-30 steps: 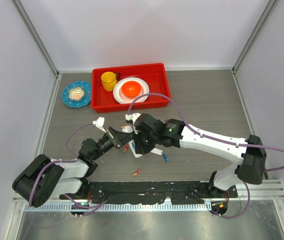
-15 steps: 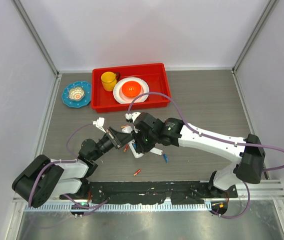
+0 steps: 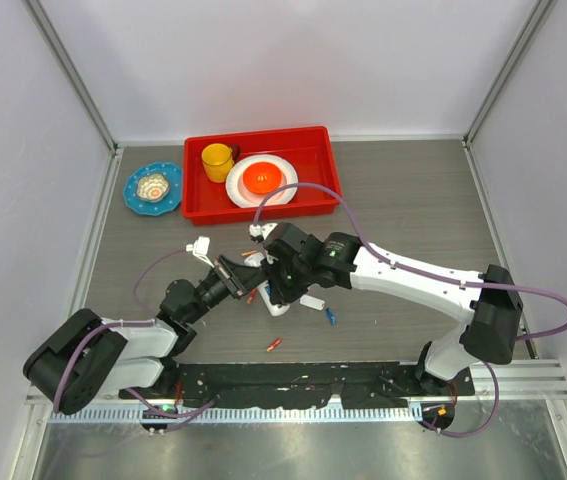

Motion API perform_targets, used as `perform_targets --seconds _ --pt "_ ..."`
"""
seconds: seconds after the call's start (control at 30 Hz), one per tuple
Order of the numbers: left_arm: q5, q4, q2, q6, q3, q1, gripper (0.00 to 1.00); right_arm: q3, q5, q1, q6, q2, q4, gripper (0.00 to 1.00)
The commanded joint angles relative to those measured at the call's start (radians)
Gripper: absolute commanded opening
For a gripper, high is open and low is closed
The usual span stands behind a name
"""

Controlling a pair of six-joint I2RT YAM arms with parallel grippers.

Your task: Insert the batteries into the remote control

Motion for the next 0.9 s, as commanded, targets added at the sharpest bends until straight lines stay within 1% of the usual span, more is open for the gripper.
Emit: perform_targets --seconds 0.0,0.13,0.3,0.6,0.87 --pt "-0.015 0.291 -0.009 -0.016 0.039 -0.052 0.0 0.041 0.026 -0.013 0.038 0.014 0.105 0.01" --pt "-0.039 0.291 -0.011 -0.021 0.042 -0.063 0.01 0.018 0.037 -0.025 0.07 -0.004 0.153 0.01" --pt "-0.043 0.291 -0.014 -0.025 0.045 -0.065 0.0 0.008 0.02 -0.03 0.07 0.001 0.159 0.01" --pt "-0.049 0.291 -0.014 -0.024 0.04 -0.066 0.01 0.018 0.017 -0.029 0.066 0.008 0.128 0.13" --pt "-0.052 0.291 0.0 -0.019 0.04 -0.066 0.0 0.021 0.003 -0.029 0.063 0.004 0.113 0.17"
